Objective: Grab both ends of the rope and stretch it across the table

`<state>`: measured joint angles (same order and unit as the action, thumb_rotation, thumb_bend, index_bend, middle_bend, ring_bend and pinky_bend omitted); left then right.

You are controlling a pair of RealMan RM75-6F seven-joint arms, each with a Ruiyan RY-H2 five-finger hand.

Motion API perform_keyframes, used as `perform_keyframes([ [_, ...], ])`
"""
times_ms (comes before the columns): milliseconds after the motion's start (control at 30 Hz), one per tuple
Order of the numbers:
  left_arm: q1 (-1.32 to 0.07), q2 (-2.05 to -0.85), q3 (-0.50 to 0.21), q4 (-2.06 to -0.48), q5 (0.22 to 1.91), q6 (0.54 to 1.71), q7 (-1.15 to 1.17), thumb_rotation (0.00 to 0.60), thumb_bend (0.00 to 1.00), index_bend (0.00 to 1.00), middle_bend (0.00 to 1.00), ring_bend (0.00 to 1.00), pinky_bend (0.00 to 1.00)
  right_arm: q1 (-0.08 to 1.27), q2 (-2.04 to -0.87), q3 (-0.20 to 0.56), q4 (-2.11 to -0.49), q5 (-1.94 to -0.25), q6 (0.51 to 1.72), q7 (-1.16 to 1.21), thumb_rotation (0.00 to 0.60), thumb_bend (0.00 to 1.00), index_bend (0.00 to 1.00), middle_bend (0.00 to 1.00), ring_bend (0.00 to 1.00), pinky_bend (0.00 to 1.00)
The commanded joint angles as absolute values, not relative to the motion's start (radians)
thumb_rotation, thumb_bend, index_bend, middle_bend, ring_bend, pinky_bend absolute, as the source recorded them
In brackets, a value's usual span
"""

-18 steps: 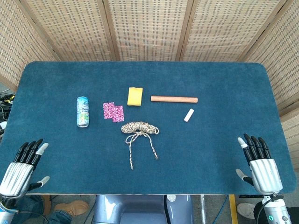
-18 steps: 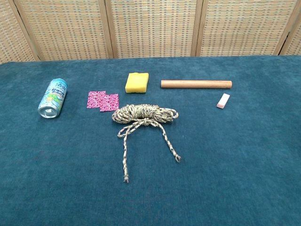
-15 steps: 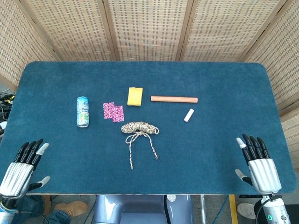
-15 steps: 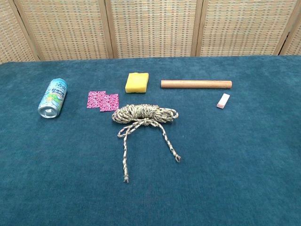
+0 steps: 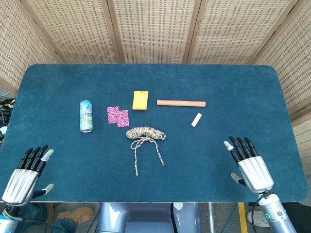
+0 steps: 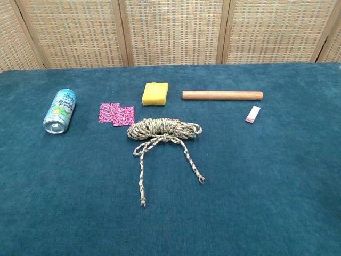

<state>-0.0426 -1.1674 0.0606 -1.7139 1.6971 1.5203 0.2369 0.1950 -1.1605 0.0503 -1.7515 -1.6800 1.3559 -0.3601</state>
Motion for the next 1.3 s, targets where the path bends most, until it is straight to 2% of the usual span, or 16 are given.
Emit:
perform_keyframes([
  [33, -0.049, -1.175, 0.055, -1.715, 1.681, 1.503, 0.251, 0.6, 0.0, 0.0, 0.0, 0.0, 0.0, 0.334, -1.121, 0.077, -1.818, -1.692, 1.166, -0.392, 0.6, 0.38, 0.12, 0.0, 0.0, 0.0],
  [167, -0.057, -1.18, 0.048, -1.717, 1.656, 1.482, 0.26, 0.6, 0.0, 0.0, 0.0, 0.0, 0.0, 0.443, -1.156, 0.099, -1.792, -1.703, 1.037, -0.384, 0.6, 0.59, 0.2, 0.0, 0.0, 0.0],
  [367, -0.067, -1.187, 0.041, -1.718, 1.631, 1.459, 0.276, 0.6, 0.0, 0.0, 0.0, 0.0, 0.0, 0.566, -1.248, 0.117, -1.721, -1.708, 0.911, -0.38, 0.6, 0.71, 0.26, 0.0, 0.0, 0.0],
  [800, -0.075, -1.194, 0.037, -1.716, 1.611, 1.446, 0.29, 0.6, 0.0, 0.0, 0.0, 0.0, 0.0, 0.71, -1.503, 0.151, -1.604, -1.503, 0.717, -0.628, 0.6, 0.74, 0.29, 0.0, 0.0, 0.0],
  [967, -0.08, -1.194, 0.036, -1.714, 1.603, 1.437, 0.287, 0.6, 0.0, 0.0, 0.0, 0.0, 0.0, 0.728, -1.59, 0.132, -1.545, -1.43, 0.72, -0.717, 0.6, 0.74, 0.29, 0.0, 0.0, 0.0],
  [1300, -0.08, -1.195, 0.04, -1.716, 1.607, 1.443, 0.29, 0.6, 0.0, 0.0, 0.0, 0.0, 0.0, 0.74, -1.619, 0.093, -1.524, -1.379, 0.755, -0.755, 0.6, 0.74, 0.3, 0.0, 0.0, 0.0],
])
